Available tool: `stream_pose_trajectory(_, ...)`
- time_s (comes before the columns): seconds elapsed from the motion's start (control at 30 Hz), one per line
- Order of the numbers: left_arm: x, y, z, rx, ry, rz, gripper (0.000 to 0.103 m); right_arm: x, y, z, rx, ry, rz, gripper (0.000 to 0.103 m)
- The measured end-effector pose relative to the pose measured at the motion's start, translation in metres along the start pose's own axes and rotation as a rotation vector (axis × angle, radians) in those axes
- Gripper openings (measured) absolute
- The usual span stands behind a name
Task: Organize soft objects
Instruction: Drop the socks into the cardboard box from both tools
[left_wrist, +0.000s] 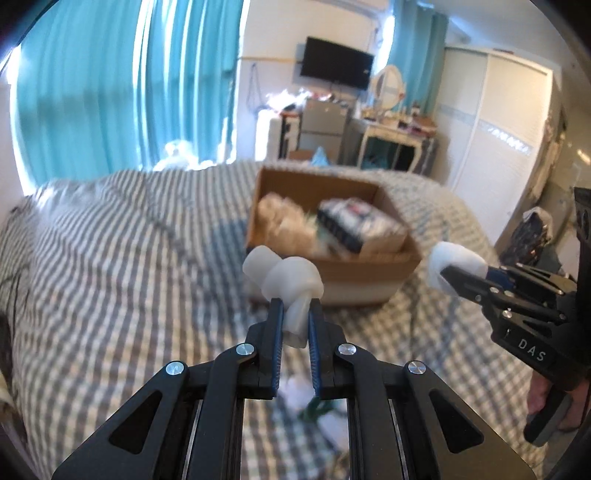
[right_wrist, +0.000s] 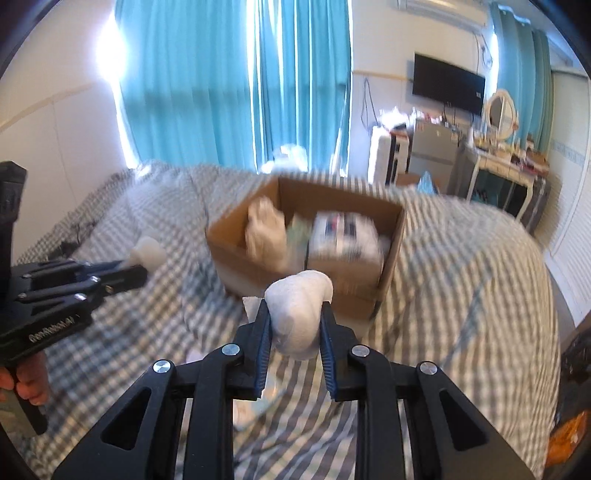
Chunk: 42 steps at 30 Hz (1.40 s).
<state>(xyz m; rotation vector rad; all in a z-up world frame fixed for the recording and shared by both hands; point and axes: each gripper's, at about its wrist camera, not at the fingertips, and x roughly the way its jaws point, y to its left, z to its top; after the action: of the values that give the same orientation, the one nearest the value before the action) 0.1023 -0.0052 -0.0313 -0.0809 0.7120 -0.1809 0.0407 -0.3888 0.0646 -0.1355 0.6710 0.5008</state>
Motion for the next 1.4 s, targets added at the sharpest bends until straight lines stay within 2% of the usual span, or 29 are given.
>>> stream_pose_trajectory(0.17,0.002,-0.006,0.039,0.029,-0.056,-0.020,0.012,-0.009,-0.006,0.046,-0.035,-0.074,0.011,0.023)
stream_pose_trajectory(0.33,0.020,-0.002,0.072,0.040,-0.069,-0.032,0.012,0.001,-0.020,0.082,-0.056,-0.095,0.001,0.023)
stream_pose_trajectory(0.47,0.046,0.005,0.095,0.048,-0.075,-0.037,0.012,0.028,-0.032,0.107,-0.054,-0.087,0.003,0.023)
stream_pose_trajectory(0.67,0.098,0.008,0.114,0.079,-0.035,-0.031,0.013,0.084,-0.040,0.129,-0.070,-0.040,0.022,0.023)
stream_pose_trajectory(0.8,0.131,0.008,0.112,0.110,0.031,-0.054,0.023,0.115,-0.048,0.132,-0.045,-0.008,0.058,0.023)
stream_pose_trajectory(0.93,0.152,0.008,0.105,0.123,0.061,-0.028,0.025,0.140,-0.051,0.126,-0.047,0.026,0.075,0.023)
stream_pose_trajectory(0.97,0.154,0.009,0.104,0.121,0.065,-0.026,0.026,0.146,-0.054,0.126,-0.033,0.032,0.091,0.023)
stream_pose_trajectory(1.0,0.154,0.011,0.103,0.113,0.065,-0.031,0.031,0.150,-0.057,0.125,-0.020,0.034,0.105,0.023)
stream_pose_trajectory(1.03,0.153,0.013,0.102,0.102,0.068,-0.041,0.038,0.154,-0.058,0.125,-0.010,0.039,0.114,0.023)
stream_pose_trajectory(1.07,0.151,0.016,0.102,0.087,0.076,-0.054,0.051,0.158,-0.060,0.124,-0.007,0.045,0.115,0.024)
stream_pose_trajectory(1.1,0.150,0.017,0.104,0.079,0.080,-0.056,0.056,0.164,-0.061,0.124,-0.004,0.053,0.115,0.027)
stream_pose_trajectory(1.23,0.132,0.023,0.108,0.055,0.022,-0.052,0.056,0.174,-0.055,0.125,0.002,0.072,0.115,0.028)
stream_pose_trajectory(1.27,0.130,0.023,0.109,0.056,0.017,-0.055,0.056,0.174,-0.053,0.125,0.000,0.074,0.113,0.034)
stream_pose_trajectory(1.3,0.124,0.024,0.110,0.059,0.009,-0.050,0.056,0.174,-0.052,0.127,0.001,0.073,0.110,0.051)
stream_pose_trajectory(1.37,0.117,0.024,0.111,0.059,0.000,-0.031,0.056,0.165,-0.053,0.129,0.020,0.047,0.079,0.073)
stream_pose_trajectory(1.4,0.113,0.024,0.110,0.058,-0.002,-0.023,0.056,0.161,-0.056,0.131,0.027,0.035,0.073,0.074)
